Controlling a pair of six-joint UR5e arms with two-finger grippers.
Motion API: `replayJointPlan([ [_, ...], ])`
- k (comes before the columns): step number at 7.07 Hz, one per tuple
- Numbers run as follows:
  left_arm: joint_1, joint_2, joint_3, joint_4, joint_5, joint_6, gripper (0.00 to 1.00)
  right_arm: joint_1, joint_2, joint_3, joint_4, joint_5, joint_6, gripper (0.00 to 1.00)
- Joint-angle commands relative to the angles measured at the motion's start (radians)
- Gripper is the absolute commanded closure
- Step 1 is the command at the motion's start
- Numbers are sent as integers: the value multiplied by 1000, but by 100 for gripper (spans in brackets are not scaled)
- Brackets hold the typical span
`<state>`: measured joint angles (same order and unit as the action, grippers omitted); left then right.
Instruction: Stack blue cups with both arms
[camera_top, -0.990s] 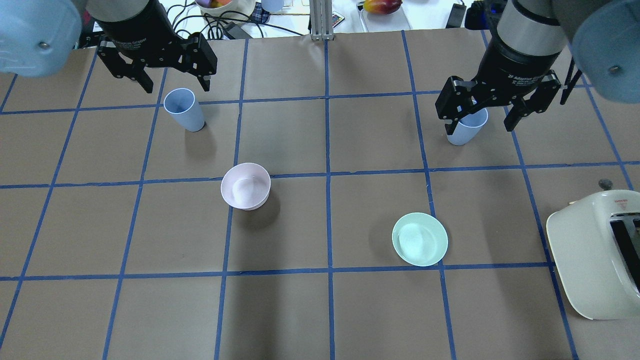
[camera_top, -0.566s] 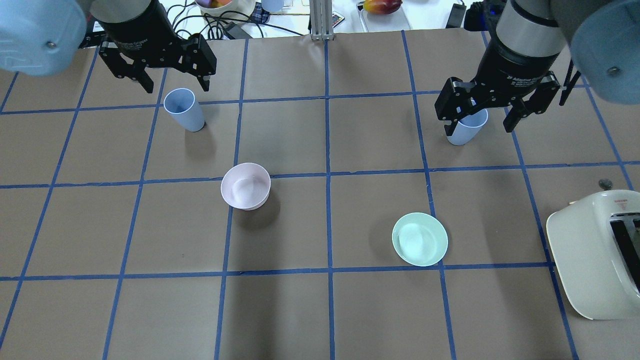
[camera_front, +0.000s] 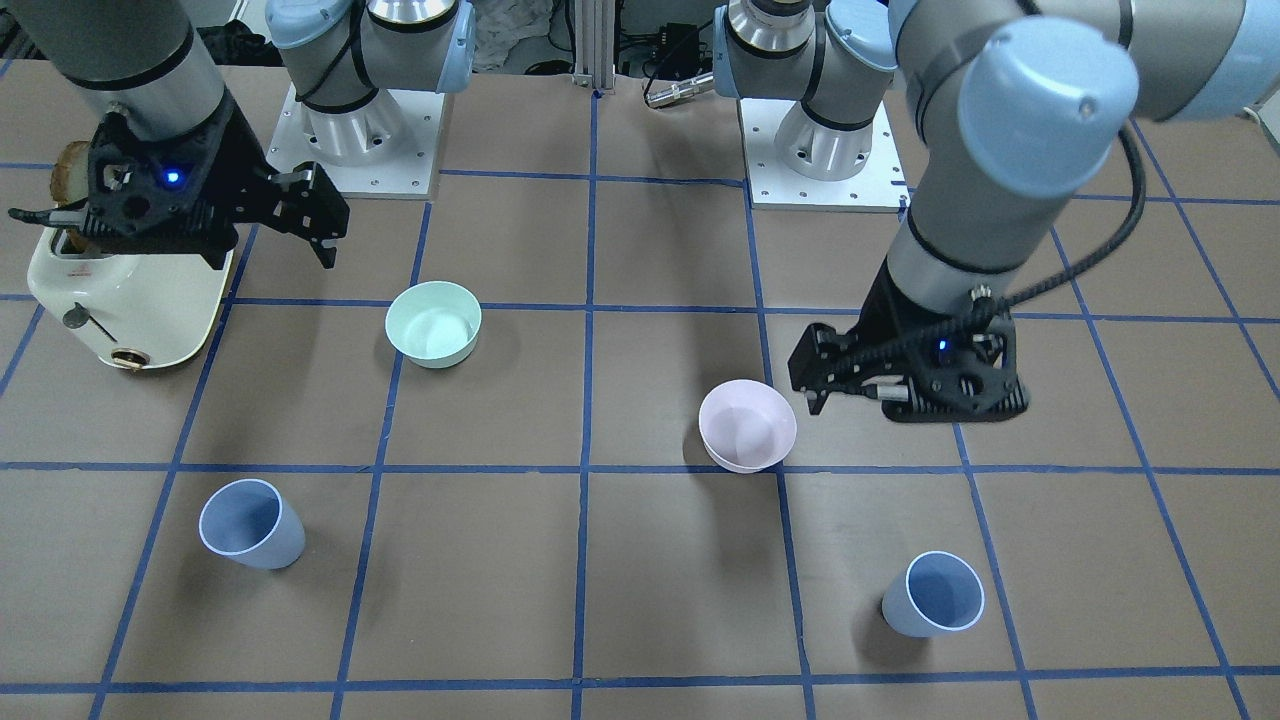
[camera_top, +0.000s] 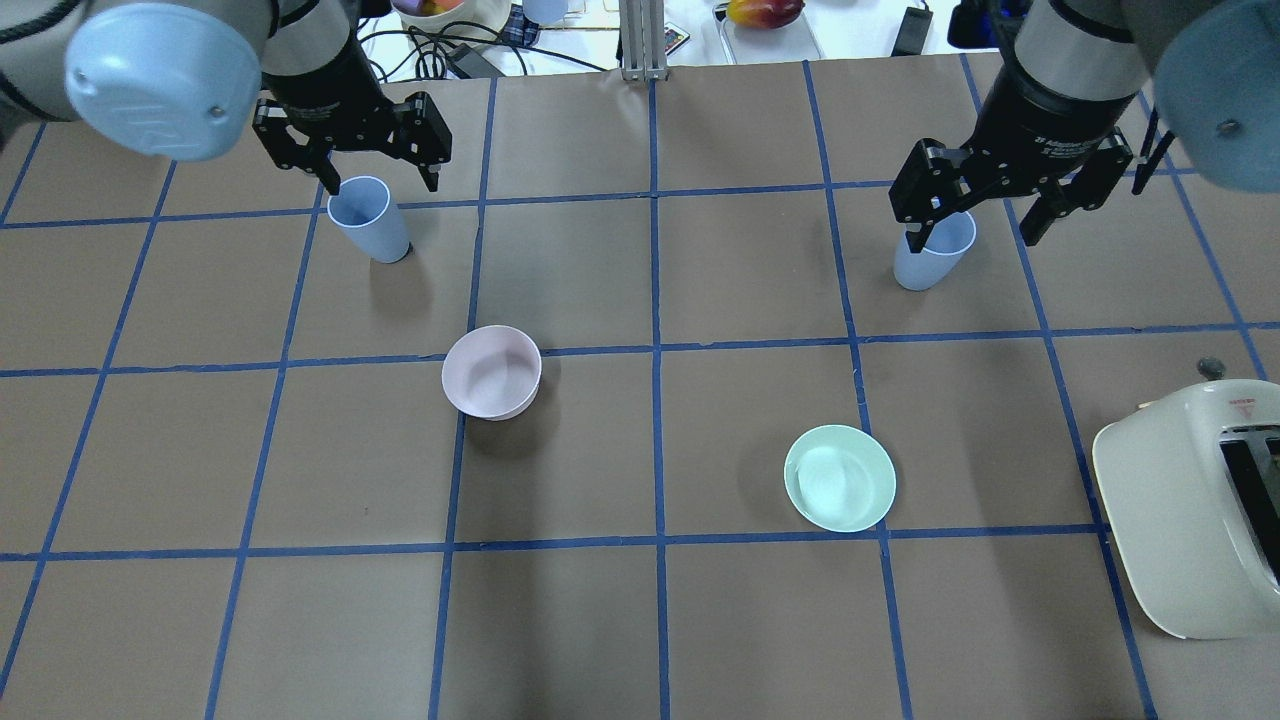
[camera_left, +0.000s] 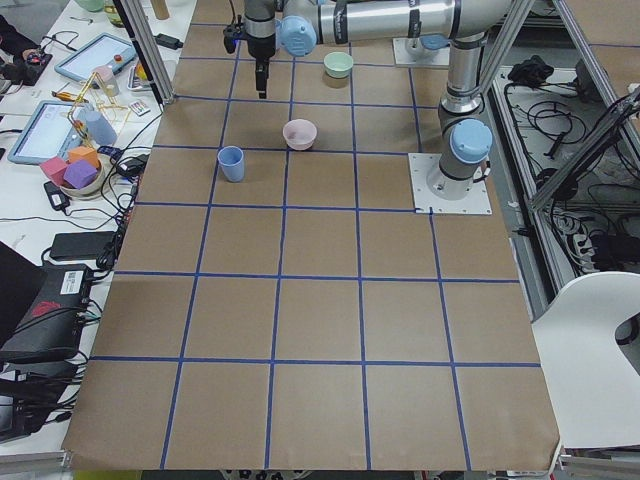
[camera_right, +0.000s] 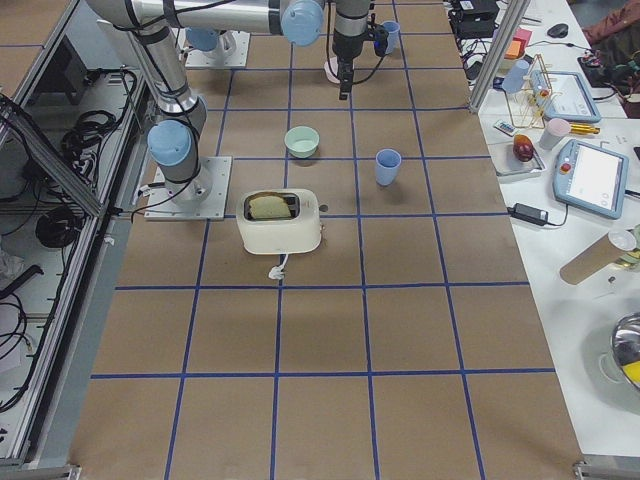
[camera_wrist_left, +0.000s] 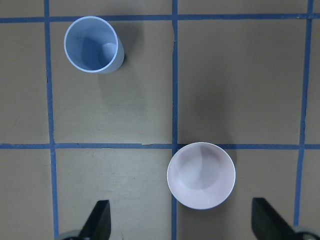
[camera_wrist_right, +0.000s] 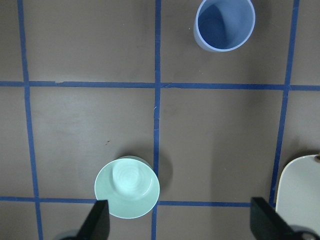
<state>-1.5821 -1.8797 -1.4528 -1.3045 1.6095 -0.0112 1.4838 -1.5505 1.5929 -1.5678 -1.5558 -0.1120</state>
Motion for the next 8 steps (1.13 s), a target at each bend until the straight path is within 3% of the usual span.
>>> replayJointPlan([
  [1, 49, -164, 11, 183, 0, 110, 0, -45, 65, 2, -143, -3, -55, 0],
  [3, 85, -245, 15, 248, 1, 196, 0, -48, 212, 2, -326, -9, -66, 0],
  [5, 100, -271, 12, 283, 1, 224, 0, -48, 245, 2, -353, -7, -69, 0],
  [6, 100, -277, 6, 292, 1, 224, 19, -48, 254, 1, -371, -7, -96, 0],
  [7, 100, -279, 3, 297, 1, 229, 52, -49, 294, 2, -512, -10, -132, 0],
  [8, 100, -279, 2, 303, 3, 240, 93, -75, 314, 4, -573, -13, -184, 0],
])
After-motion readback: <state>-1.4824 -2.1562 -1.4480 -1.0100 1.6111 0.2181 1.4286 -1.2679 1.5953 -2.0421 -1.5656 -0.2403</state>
